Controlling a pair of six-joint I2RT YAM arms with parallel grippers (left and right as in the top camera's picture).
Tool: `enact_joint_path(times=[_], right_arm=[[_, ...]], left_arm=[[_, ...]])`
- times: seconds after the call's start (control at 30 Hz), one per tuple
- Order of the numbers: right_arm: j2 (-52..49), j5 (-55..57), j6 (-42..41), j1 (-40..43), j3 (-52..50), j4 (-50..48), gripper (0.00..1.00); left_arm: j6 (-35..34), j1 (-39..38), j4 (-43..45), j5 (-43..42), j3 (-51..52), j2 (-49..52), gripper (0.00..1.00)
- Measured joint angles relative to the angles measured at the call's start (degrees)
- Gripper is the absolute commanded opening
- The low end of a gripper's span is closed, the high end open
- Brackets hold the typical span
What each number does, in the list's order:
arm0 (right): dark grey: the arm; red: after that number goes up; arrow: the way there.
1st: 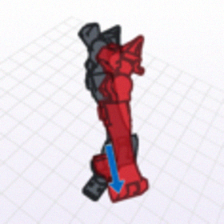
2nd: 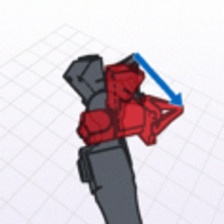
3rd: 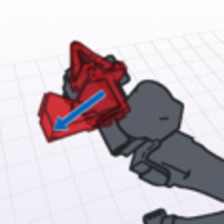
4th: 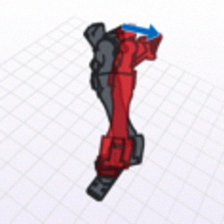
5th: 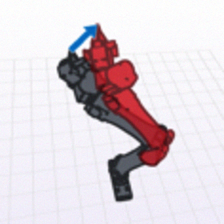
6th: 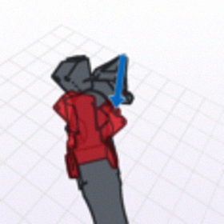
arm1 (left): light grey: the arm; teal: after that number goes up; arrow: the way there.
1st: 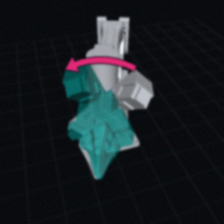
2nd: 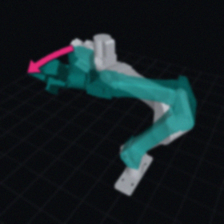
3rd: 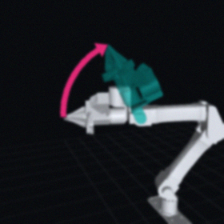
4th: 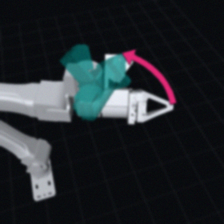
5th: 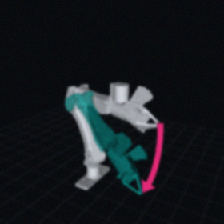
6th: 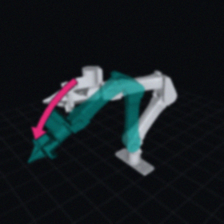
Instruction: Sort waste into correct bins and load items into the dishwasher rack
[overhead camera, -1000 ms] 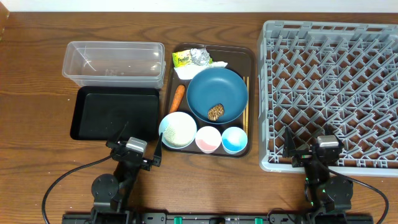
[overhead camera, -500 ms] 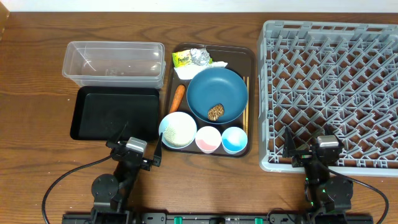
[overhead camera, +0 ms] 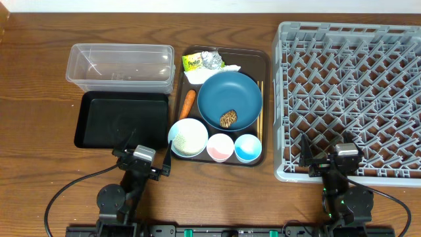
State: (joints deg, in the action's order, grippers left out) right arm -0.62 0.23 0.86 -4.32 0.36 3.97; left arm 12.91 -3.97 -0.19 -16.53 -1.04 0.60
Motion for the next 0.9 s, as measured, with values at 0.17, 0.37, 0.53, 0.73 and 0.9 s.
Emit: enact_joint_path(times=[0.17, 0.37, 0.53, 0.73, 0.9], right_arm=[[0.00, 0.00, 0.00, 0.00, 0.00, 0.00, 0.99], [0.00, -0.09, 0.00, 0.00, 0.00, -0.20, 0.99], [-0.04, -0.28, -0.02, 0.00, 0.00, -4.11, 0.99], [0.00, -1.75, 0.00, 0.00, 0.28, -15.08, 0.99], [-0.39, -1.92, 0.07, 0.00, 4.76, -12.59, 0.99]], left_arm=[[0.00, 0.00, 0.22, -0.35, 0.00, 0.00, 0.98], [-2.75, 0.00, 3.58, -5.51, 0.07, 0.00, 0.98], [-6.34, 0.00, 3.76, -7.32, -0.31, 0.02, 0.98], [-8.50, 0.00, 1.88, -7.54, -8.11, 1.97, 0.98], [-9.79, 0.00, -7.08, -7.54, -20.94, 11.19, 0.98]])
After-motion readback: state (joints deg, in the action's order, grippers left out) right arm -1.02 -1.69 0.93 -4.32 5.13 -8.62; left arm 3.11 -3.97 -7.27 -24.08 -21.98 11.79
